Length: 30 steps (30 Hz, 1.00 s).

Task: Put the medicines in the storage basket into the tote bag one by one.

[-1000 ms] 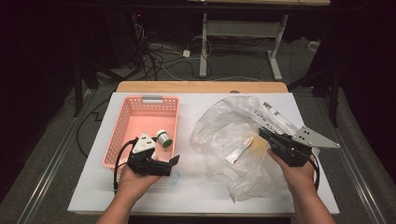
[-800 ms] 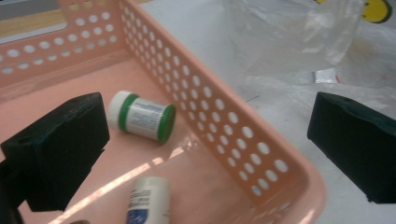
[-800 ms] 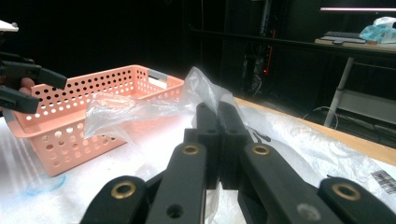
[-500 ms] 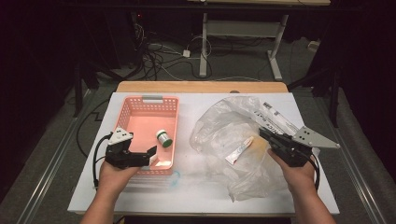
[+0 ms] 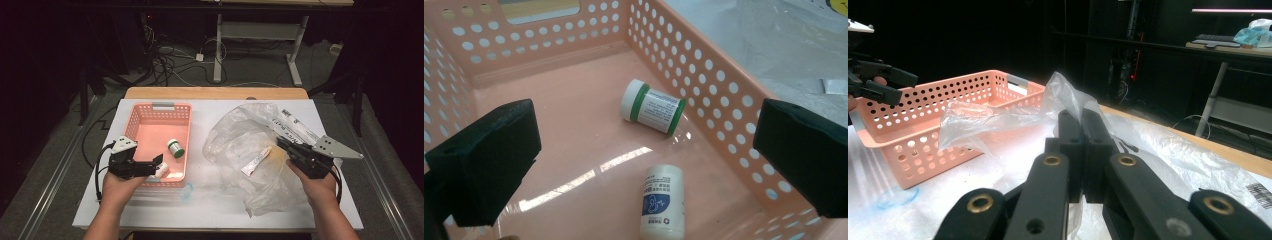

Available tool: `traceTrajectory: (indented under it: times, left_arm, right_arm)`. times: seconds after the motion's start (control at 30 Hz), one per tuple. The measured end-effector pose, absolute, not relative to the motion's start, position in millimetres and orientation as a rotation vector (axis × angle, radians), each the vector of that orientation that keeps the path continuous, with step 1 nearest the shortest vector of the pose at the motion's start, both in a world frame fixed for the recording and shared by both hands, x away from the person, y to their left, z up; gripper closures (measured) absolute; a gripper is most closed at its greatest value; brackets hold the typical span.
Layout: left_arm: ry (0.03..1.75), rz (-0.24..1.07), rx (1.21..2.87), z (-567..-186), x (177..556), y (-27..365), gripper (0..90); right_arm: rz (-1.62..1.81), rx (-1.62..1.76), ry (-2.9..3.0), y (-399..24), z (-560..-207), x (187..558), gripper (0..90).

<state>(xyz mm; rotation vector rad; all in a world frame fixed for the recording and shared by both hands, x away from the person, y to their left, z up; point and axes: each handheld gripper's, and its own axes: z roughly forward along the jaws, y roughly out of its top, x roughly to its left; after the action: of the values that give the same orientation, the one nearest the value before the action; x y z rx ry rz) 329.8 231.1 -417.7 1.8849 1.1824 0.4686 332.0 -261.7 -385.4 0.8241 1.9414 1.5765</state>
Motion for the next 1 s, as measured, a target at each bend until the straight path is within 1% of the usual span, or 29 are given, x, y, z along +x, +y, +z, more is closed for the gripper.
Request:
traceTrajectory:
  times: [0.2,0.43,0.73,1.0]
  left_arm:
    - [1.135,0.429,1.871,-408.9,334.2,223.9,0.0]
    - [1.123,0.443,1.863,-399.3,348.3,216.1,0.0]
    - [1.145,0.421,1.893,-402.4,379.3,214.5,0.0]
    - [1.138,0.404,1.953,-407.7,398.1,205.6,0.0]
  right_arm:
    - [1.574,0.818,1.945,-261.1,-385.8,332.4,90.0]
    - [1.581,0.815,1.945,-261.8,-385.7,332.9,90.0]
    - [1.582,0.825,1.941,-261.6,-385.9,333.6,90.0]
    - [1.580,0.829,1.946,-261.9,-386.9,334.1,90.0]
